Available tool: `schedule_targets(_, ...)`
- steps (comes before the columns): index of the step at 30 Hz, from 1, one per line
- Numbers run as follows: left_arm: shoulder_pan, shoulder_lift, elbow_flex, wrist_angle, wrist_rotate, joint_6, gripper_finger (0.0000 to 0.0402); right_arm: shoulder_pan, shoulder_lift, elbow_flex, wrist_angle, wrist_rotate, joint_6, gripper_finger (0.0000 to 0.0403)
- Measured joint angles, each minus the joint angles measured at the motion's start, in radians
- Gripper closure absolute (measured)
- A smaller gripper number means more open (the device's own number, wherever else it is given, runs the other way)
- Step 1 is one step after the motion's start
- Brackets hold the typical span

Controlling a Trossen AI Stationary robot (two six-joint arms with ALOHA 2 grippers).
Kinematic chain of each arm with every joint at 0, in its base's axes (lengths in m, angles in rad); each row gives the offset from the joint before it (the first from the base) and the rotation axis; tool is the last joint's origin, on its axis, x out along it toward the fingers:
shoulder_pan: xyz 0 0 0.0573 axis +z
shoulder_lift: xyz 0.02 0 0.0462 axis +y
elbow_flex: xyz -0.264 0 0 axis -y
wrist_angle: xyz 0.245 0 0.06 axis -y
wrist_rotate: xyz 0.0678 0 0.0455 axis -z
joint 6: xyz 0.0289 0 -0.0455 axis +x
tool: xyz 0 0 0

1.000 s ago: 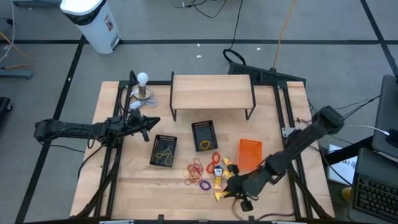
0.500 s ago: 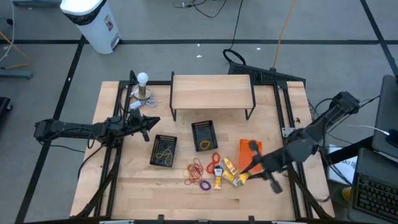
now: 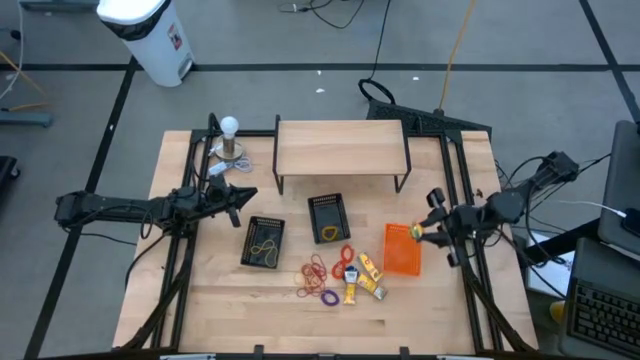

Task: Pick & Place Office Desk Supplies
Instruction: Put the yellow crayon box into the orange bin

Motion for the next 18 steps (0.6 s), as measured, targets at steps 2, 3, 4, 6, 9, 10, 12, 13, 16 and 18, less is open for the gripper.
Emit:
schedule_targets(2,0.000,0.000,0.000,0.000,0.000,-0.013,0.0378,-0.005,-0.044,-0.042,0.002,0.017,-0.002,0.0337)
schedule_targets(3,0.000,0.000,0.000,0.000,0.000,-0.021,0.0378,-0.007,-0.064,-0.061,0.003,0.018,-0.006,0.0337)
schedule_targets(4,0.000,0.000,0.000,0.000,0.000,-0.026,0.0378,-0.008,-0.081,-0.081,0.014,0.018,-0.009,0.0337)
schedule_targets(6,0.000,0.000,0.000,0.000,0.000,-0.026,0.0378,-0.012,-0.118,-0.131,0.053,0.017,-0.027,0.0340)
schedule_targets(9,0.000,0.000,0.000,0.000,0.000,-0.027,0.0378,-0.013,-0.174,-0.212,0.114,0.037,-0.043,0.0342)
schedule_targets(10,0.000,0.000,0.000,0.000,0.000,-0.028,0.0378,-0.013,-0.190,-0.238,0.128,0.057,-0.041,0.0342)
schedule_targets(12,0.000,0.000,0.000,0.000,0.000,-0.034,0.0378,-0.013,-0.222,-0.284,0.135,0.102,-0.021,0.0340)
schedule_targets(13,0.000,0.000,0.000,0.000,0.000,-0.036,0.0378,-0.013,-0.235,-0.300,0.134,0.119,-0.009,0.0338)
schedule_targets(16,0.000,0.000,0.000,0.000,0.000,-0.036,0.0378,-0.013,-0.259,-0.325,0.110,0.124,0.023,0.0337)
schedule_targets(18,0.000,0.000,0.000,0.000,0.000,-0.034,0.0378,-0.013,-0.261,-0.325,0.095,0.125,0.038,0.0338)
